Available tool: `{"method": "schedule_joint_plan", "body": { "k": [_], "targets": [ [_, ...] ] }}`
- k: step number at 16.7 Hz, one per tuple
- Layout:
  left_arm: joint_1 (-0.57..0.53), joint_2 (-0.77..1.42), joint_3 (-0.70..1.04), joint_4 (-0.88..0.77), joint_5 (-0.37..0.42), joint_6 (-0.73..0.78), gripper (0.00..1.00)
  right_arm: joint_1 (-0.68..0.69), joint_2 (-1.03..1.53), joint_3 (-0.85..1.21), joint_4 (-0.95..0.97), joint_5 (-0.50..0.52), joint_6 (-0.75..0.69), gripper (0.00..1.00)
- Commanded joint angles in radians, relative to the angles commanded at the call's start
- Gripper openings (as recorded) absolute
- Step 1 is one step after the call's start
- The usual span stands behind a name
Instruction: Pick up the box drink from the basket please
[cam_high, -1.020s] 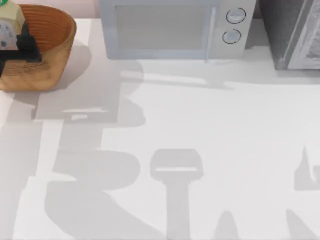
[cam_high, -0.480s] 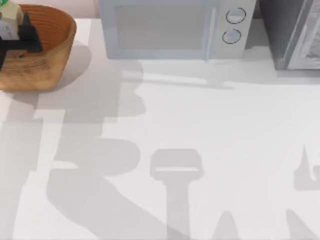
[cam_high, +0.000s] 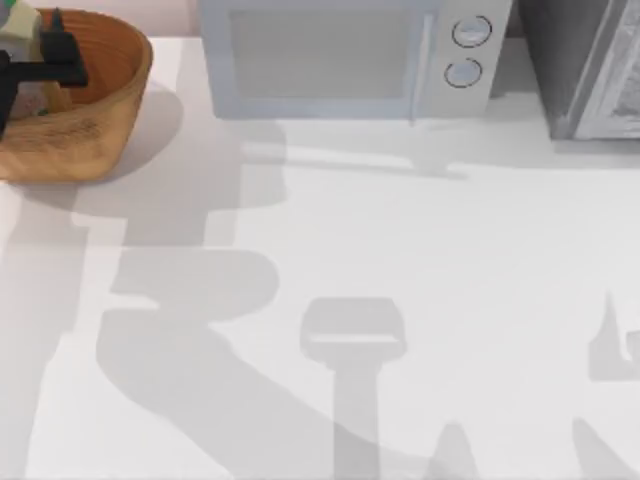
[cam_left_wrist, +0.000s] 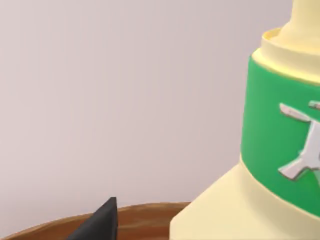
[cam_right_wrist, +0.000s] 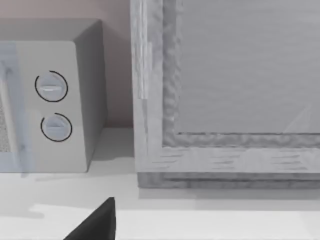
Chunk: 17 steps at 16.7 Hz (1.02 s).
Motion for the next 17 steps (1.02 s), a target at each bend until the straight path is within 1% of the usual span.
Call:
{"method": "schedule_joint_plan", "body": {
  "k": [1, 14, 15, 17],
  "targets": [
    [0.0, 0.0, 0.0, 0.0, 0.0, 0.0, 1.0, 0.0, 0.0, 0.0, 0.0, 0.0, 0.0, 1.0],
    [0.0, 0.0, 0.0, 0.0, 0.0, 0.0, 0.02, 0.0, 0.0, 0.0, 0.0, 0.0, 0.0, 1.0],
    [0.0, 0.0, 0.0, 0.0, 0.0, 0.0, 0.0, 0.0, 0.0, 0.0, 0.0, 0.0, 0.0, 1.0],
    [0.0, 0.0, 0.0, 0.0, 0.0, 0.0, 0.0, 0.0, 0.0, 0.0, 0.0, 0.0, 0.0, 1.0]
  ]
}}
